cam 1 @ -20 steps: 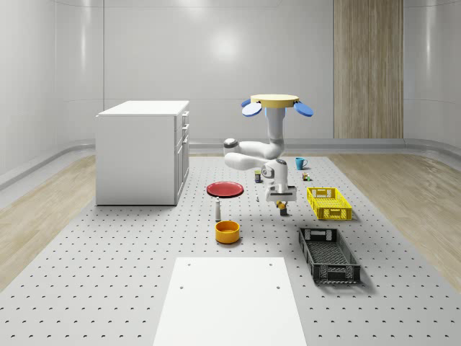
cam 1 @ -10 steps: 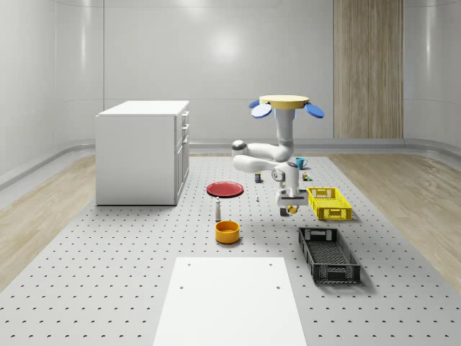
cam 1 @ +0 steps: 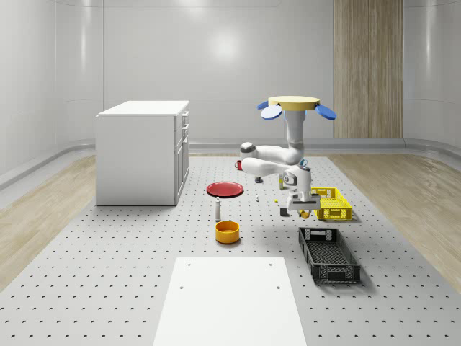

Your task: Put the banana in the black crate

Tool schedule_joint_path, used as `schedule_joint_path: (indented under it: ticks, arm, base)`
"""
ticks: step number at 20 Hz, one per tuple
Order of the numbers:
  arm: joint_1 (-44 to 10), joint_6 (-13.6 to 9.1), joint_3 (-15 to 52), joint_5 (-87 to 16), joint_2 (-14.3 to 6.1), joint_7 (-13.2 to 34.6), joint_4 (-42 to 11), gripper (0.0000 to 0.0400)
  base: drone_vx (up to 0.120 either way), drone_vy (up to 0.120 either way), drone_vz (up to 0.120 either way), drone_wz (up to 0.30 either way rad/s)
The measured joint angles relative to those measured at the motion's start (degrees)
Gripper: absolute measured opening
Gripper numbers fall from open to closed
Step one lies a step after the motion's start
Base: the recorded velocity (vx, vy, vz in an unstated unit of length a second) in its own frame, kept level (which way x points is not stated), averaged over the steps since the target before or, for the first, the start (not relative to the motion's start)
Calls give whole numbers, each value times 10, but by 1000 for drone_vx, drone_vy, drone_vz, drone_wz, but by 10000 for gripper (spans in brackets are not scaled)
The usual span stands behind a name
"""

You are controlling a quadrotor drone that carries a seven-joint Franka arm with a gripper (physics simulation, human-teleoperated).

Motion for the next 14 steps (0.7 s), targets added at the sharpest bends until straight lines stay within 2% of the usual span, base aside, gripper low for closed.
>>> schedule_joint_path:
  ticks: [14]
  arm:
    - [0, 0, 0, 0, 0, 0, 0, 190]
  base:
    - [120, 120, -3, 0]
